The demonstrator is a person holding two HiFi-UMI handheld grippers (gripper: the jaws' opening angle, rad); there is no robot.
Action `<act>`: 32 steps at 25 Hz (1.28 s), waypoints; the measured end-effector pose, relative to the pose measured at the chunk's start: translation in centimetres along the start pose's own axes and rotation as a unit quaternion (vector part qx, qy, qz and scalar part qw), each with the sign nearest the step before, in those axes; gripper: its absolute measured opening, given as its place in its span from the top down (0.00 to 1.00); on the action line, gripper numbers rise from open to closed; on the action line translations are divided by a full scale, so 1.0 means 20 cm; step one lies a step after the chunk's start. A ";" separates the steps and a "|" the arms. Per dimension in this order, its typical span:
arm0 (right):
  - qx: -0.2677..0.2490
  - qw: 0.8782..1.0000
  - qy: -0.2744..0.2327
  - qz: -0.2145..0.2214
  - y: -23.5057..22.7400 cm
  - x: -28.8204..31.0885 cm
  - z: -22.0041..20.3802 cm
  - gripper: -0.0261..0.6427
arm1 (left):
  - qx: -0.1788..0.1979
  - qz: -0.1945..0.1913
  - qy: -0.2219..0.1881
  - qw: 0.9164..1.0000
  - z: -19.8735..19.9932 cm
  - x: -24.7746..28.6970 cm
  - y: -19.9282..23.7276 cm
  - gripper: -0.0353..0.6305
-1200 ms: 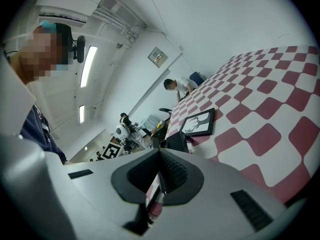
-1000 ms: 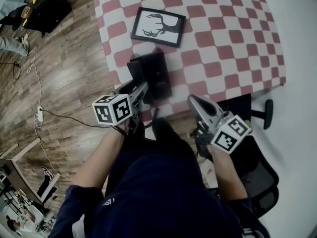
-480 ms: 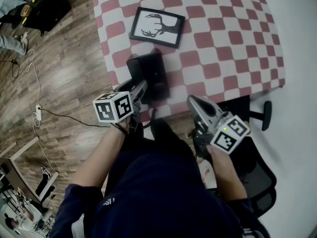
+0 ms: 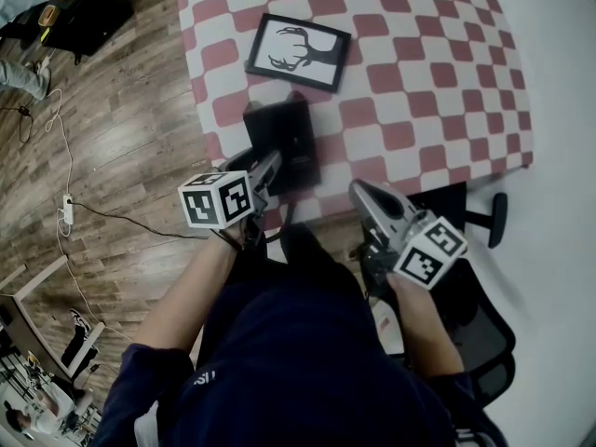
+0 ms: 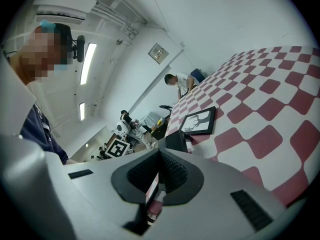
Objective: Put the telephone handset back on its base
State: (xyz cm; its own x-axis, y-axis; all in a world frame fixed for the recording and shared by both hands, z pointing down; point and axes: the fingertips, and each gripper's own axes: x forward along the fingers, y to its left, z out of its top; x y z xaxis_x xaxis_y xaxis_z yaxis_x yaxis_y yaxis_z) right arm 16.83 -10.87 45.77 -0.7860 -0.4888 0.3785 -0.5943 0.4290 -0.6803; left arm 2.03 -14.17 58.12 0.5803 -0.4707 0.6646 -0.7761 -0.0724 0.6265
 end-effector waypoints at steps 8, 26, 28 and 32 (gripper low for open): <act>-0.003 1.000 -0.001 -0.002 0.03 0.02 0.01 0.94 | 0.002 -0.006 -0.006 1.000 0.01 -0.03 0.00 0.61; -0.032 0.998 -0.048 -0.010 0.31 0.08 0.06 0.94 | 0.176 -0.076 -0.042 0.981 0.14 -0.42 -0.23 0.70; -0.035 0.998 -0.054 -0.013 0.35 0.08 0.06 0.94 | 0.194 -0.086 -0.047 0.976 0.16 -0.47 -0.26 0.72; -0.042 0.997 -0.066 -0.018 0.44 0.09 0.05 0.94 | 0.232 -0.111 -0.056 0.965 0.16 -0.56 -0.31 0.74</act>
State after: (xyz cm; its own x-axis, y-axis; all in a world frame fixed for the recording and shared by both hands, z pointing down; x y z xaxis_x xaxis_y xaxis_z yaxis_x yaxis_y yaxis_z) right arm 10.35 -8.72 39.85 -0.7377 -0.5985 0.3124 -0.6384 0.4681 -0.6110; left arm -0.51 -11.28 45.44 0.7342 -0.4891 0.4709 -0.6784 -0.5558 0.4804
